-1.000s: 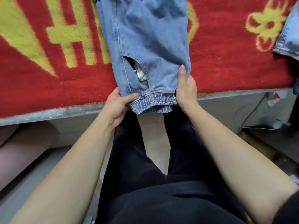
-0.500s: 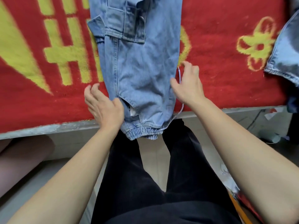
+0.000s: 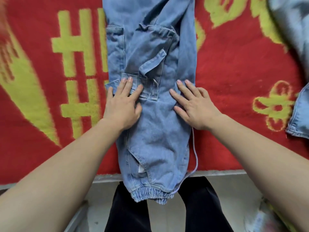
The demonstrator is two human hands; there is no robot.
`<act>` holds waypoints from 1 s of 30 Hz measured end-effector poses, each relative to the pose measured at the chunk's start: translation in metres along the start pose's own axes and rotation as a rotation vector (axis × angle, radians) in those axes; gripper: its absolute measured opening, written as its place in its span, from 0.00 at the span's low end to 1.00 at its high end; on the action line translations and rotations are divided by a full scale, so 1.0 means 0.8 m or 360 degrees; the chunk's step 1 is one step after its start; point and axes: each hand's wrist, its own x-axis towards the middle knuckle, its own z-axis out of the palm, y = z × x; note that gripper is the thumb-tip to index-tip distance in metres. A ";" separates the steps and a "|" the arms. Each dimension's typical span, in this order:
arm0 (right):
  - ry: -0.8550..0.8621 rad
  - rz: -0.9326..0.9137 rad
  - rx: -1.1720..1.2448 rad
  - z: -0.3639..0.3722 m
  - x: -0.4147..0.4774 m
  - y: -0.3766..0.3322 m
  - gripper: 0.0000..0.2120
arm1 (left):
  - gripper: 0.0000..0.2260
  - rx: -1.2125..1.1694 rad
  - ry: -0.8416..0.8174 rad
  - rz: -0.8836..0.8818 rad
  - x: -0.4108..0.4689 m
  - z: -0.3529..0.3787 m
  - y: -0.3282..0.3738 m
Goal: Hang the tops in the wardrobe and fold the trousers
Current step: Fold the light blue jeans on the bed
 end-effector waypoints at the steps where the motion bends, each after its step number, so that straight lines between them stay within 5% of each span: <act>1: -0.0012 0.0003 0.0012 -0.001 0.000 0.000 0.29 | 0.29 -0.0014 -0.0027 -0.0012 0.001 -0.002 0.000; 13: -0.0407 -0.0223 0.0023 -0.052 0.022 0.026 0.31 | 0.30 -0.0003 -0.0561 -0.0051 0.026 -0.051 -0.008; 18: -0.0537 -0.0146 0.0358 -0.080 0.045 0.043 0.26 | 0.19 -0.0064 -0.0528 -0.0050 0.053 -0.097 -0.011; 23: 0.0174 0.0749 0.1788 -0.159 0.153 0.092 0.05 | 0.14 -0.0615 0.0118 -0.0262 0.151 -0.173 -0.016; 26: 0.0710 0.1087 0.2063 -0.196 0.219 0.121 0.05 | 0.17 -0.0812 0.0293 -0.0232 0.206 -0.197 -0.002; 30: 0.0819 0.1290 0.2291 -0.218 0.272 0.134 0.11 | 0.22 -0.0662 0.0205 -0.0117 0.241 -0.192 0.013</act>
